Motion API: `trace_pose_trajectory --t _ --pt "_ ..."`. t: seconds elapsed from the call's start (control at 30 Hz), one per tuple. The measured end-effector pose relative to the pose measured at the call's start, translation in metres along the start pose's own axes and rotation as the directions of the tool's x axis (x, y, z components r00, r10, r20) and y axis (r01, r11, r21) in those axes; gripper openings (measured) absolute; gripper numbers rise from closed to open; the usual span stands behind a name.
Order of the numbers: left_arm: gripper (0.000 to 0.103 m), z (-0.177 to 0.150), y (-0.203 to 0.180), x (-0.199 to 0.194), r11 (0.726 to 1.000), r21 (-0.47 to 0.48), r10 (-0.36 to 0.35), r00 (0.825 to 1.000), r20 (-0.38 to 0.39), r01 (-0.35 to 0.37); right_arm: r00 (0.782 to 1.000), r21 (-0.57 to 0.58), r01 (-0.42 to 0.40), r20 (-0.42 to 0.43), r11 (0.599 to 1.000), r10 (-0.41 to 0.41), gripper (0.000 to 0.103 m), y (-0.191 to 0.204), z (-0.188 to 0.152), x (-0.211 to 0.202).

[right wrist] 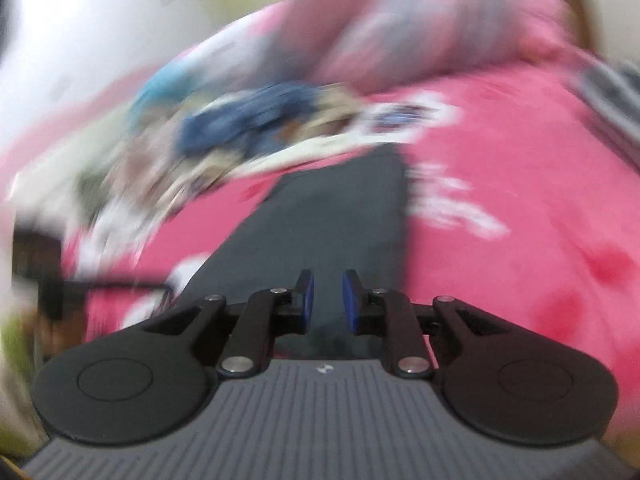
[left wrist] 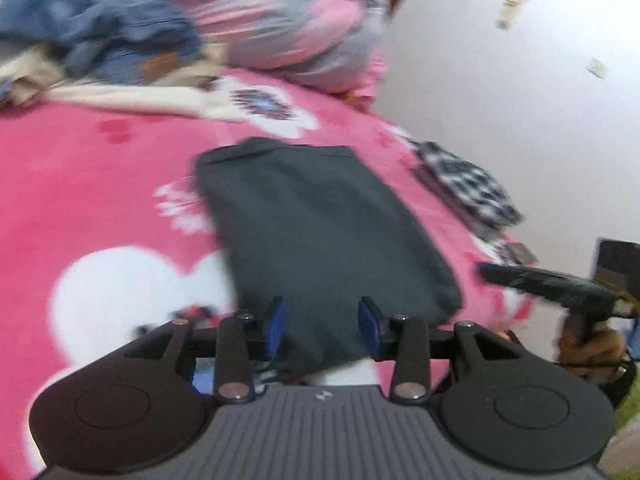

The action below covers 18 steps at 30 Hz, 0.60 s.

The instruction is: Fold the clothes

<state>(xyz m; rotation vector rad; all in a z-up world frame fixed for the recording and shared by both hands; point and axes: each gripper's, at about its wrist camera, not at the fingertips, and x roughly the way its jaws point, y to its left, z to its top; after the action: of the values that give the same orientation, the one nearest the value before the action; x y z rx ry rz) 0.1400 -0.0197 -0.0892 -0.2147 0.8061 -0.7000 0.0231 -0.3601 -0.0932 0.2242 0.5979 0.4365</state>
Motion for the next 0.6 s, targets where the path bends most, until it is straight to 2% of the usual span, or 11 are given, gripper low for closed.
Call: trace_pose_trajectory --t 0.1,0.13,0.17,0.23,0.33,0.43,0.5,0.53,0.6 --pt "0.037 -0.008 -0.003 0.019 0.999 0.048 0.010 0.999 -0.051 -0.008 0.994 -0.241 -0.023 -0.109 0.970 -0.003 0.011 0.016 -0.013 0.028" --pt "0.031 -0.011 -0.002 0.026 0.998 0.058 0.021 0.997 -0.070 -0.017 0.987 -0.317 0.008 -0.150 0.948 -0.058 0.011 0.011 -0.021 0.036" --pt "0.030 -0.014 0.000 0.030 0.998 0.063 0.026 0.996 -0.080 -0.021 0.978 -0.383 0.045 -0.173 0.923 -0.119 0.006 0.004 -0.027 0.042" --pt "0.031 -0.013 0.004 0.029 0.999 0.049 0.011 0.997 -0.072 -0.008 0.971 -0.464 0.076 -0.166 0.883 -0.171 0.006 -0.011 -0.029 0.039" --pt "0.034 -0.013 0.005 0.025 0.999 0.042 -0.003 0.998 -0.060 0.005 0.946 -0.505 0.179 -0.148 0.845 -0.289 0.007 -0.020 -0.015 0.032" --pt "0.038 -0.017 0.002 0.026 0.998 0.059 -0.002 0.999 -0.052 0.005 0.964 -0.349 0.147 -0.158 0.925 -0.213 0.013 -0.033 -0.002 0.022" --pt "0.040 -0.017 0.000 0.028 0.997 0.079 0.004 0.999 -0.051 0.000 0.978 -0.238 0.062 -0.178 0.969 -0.106 0.029 -0.041 0.000 0.023" --pt "0.040 -0.017 -0.001 0.029 0.996 0.088 0.009 0.999 -0.053 -0.005 0.982 -0.218 0.037 -0.175 0.975 -0.076 0.040 -0.042 -0.002 0.025" --pt "0.040 -0.017 -0.002 0.029 0.995 0.098 0.014 0.998 -0.057 -0.008 0.982 -0.262 0.024 -0.177 0.965 -0.072 0.042 -0.037 -0.011 0.029"
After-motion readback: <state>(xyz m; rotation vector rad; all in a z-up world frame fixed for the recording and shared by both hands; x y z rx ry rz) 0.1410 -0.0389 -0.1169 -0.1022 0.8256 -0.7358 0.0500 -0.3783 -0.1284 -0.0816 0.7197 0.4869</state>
